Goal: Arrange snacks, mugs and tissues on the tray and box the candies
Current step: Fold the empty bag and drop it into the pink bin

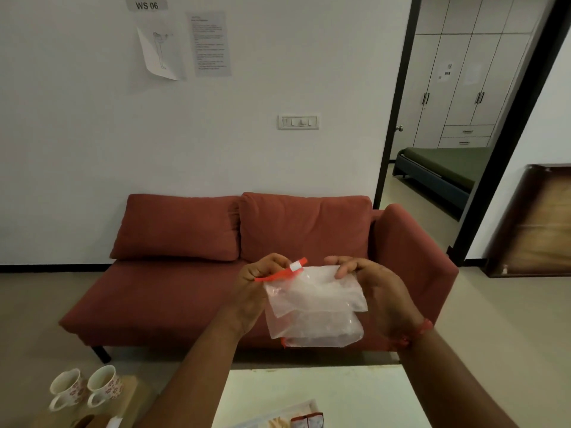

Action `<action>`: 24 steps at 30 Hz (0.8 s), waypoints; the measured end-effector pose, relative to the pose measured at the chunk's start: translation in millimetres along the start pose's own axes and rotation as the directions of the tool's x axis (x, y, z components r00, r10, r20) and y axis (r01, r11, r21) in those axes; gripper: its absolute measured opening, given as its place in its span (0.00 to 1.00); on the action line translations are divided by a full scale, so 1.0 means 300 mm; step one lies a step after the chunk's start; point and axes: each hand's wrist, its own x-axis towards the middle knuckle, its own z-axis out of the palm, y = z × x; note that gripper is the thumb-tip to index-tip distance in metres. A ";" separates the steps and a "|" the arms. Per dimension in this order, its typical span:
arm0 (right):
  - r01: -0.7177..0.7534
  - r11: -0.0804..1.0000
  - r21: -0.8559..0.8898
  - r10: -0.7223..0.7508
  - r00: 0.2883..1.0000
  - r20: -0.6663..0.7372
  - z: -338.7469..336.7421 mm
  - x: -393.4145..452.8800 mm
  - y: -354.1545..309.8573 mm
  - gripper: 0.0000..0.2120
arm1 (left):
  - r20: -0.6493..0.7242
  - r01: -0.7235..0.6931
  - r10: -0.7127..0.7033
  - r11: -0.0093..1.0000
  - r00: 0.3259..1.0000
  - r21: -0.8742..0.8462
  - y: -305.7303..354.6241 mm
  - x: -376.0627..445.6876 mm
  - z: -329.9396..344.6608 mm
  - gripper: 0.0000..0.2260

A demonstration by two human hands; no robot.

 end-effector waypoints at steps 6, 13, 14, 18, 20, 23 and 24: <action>-0.225 0.937 -0.267 0.236 0.972 0.008 0.065 -0.012 -0.014 0.12 | 0.044 0.245 -0.263 0.938 0.964 0.247 0.035 0.077 -0.039 0.16; -0.081 0.880 -0.469 -0.001 0.985 -0.170 0.096 0.026 0.001 0.19 | -0.002 0.010 -0.012 0.933 1.000 -0.360 -0.154 -0.013 -0.088 0.23; -0.067 0.822 -0.565 -0.052 0.980 -0.191 0.100 0.034 0.010 0.19 | 0.056 0.081 -0.060 0.855 0.997 -0.512 -0.159 -0.008 -0.101 0.27; 0.075 0.412 -0.908 -0.314 0.947 -0.064 0.126 0.057 0.049 0.15 | 0.095 0.234 -0.217 0.819 0.972 -0.523 -0.147 -0.006 -0.111 0.28; 0.133 0.213 -0.968 -0.353 0.934 0.051 0.143 0.059 0.071 0.14 | 0.097 0.290 -0.274 0.923 0.957 -0.254 -0.129 -0.005 -0.097 0.33; 0.157 0.076 -0.985 -0.386 0.915 0.116 0.159 0.064 0.097 0.15 | 0.040 0.230 -0.234 0.969 0.971 0.089 -0.117 -0.001 -0.079 0.35; 0.144 0.106 -0.984 -0.400 0.912 0.090 0.160 0.069 0.105 0.17 | 0.022 0.195 -0.200 0.971 0.980 0.138 -0.126 0.002 -0.081 0.37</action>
